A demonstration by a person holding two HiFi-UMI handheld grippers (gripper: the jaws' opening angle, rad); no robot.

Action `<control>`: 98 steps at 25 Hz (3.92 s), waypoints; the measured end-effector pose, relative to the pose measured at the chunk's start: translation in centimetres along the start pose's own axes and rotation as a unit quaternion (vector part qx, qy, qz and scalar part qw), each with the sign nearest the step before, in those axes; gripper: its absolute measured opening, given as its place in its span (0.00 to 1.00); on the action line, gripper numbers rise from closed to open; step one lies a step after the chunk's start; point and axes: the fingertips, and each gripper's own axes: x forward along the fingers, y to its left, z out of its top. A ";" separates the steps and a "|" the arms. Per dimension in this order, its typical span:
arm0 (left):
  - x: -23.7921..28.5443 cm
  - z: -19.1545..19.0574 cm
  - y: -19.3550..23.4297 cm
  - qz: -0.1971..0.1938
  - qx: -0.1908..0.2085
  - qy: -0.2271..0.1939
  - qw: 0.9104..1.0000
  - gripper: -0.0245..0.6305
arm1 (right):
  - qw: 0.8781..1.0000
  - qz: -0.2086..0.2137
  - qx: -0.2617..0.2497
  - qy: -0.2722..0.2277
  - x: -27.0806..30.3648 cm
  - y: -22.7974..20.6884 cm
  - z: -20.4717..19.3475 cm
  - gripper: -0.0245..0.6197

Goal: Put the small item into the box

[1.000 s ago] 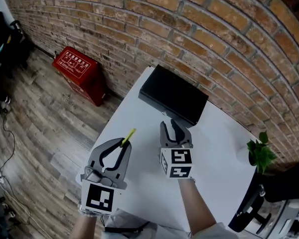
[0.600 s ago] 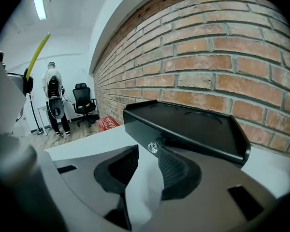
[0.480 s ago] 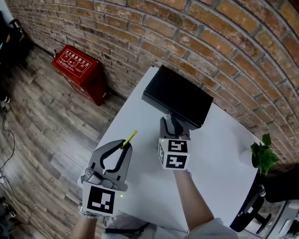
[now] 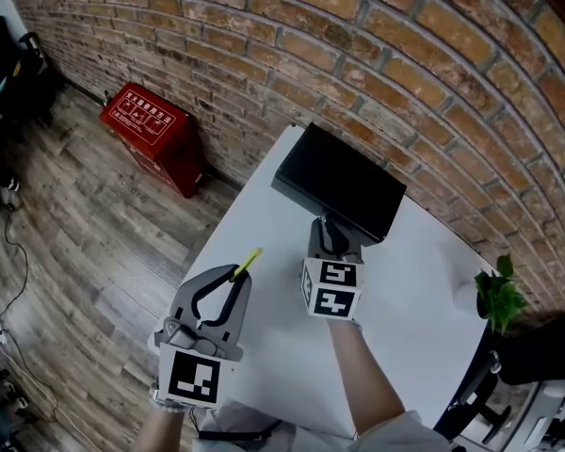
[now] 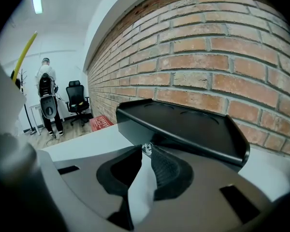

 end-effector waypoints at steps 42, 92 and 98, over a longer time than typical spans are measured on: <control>-1.4 2.5 -0.6 0.019 0.002 -0.020 1.000 0.13 | 0.997 0.075 -0.015 0.002 -8.9 5.2 -1.6 0.16; 7.0 7.2 -7.2 -0.155 0.220 0.031 0.963 0.13 | 0.987 -0.040 0.014 -0.155 -24.9 -9.5 6.5 0.14; 11.0 3.0 -8.6 -0.230 0.325 0.103 0.912 0.13 | 0.987 -0.057 0.031 -0.148 -25.1 -10.1 5.4 0.14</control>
